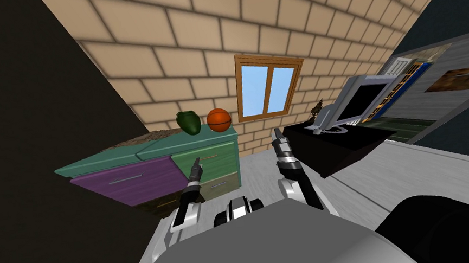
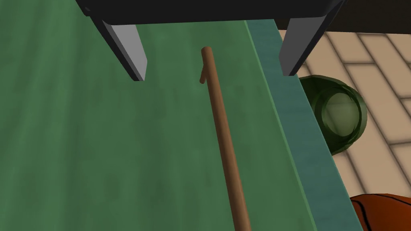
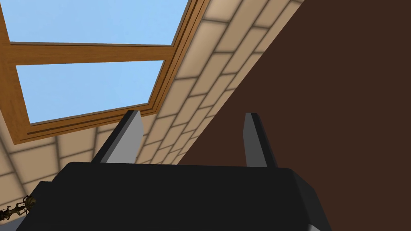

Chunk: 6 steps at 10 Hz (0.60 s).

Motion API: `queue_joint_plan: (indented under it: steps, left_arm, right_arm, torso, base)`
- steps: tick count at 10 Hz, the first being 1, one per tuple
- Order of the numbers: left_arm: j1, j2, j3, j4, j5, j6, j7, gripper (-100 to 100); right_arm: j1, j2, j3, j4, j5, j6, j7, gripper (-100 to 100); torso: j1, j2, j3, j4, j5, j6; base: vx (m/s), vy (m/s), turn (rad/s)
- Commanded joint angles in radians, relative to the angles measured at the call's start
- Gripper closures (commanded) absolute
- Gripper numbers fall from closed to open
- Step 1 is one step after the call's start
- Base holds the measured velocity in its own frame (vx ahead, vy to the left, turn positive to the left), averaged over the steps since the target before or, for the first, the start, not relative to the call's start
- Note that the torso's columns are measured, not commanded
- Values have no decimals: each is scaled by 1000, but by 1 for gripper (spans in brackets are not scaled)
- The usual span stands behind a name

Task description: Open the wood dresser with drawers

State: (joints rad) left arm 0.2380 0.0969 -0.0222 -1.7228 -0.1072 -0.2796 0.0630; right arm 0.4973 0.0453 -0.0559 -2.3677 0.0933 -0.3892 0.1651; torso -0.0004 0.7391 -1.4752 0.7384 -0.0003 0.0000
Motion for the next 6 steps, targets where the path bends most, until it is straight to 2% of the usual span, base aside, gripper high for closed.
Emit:
queue_joint_plan:
  steps: [1,2,3,5,6]
  left_arm:
    - [2,-49,-2,-4,0,5,0,-100]
    - [2,-66,-2,-5,0,5,0,-100]
    - [4,-54,-2,-5,1,4,1,-100]
    - [5,-54,-1,-46,-1,44,4,-100]
    - [5,-54,-1,-37,-1,33,3,-100]
  right_arm:
    - [0,0,0,0,0,0,0,0]
    - [0,0,0,0,0,0,0,0]
    - [0,0,0,0,0,0,0,0]
    - [0,0,0,0,0,0,0,0]
    - [0,0,0,0,0,0,0,0]
  torso:
    - [3,-2,-1,-1,1,0]
    - [4,-2,-2,-1,1,0]
    - [3,-2,-2,-1,1,0]
    - [-1,-4,-3,-1,0,0]
    - [0,-5,-3,-2,0,0]
  base:
    - [-7,-5,-1]
    - [-1,7,0]
    - [0,0,0]
    - [81,-4,-22]
    - [44,2,-3]
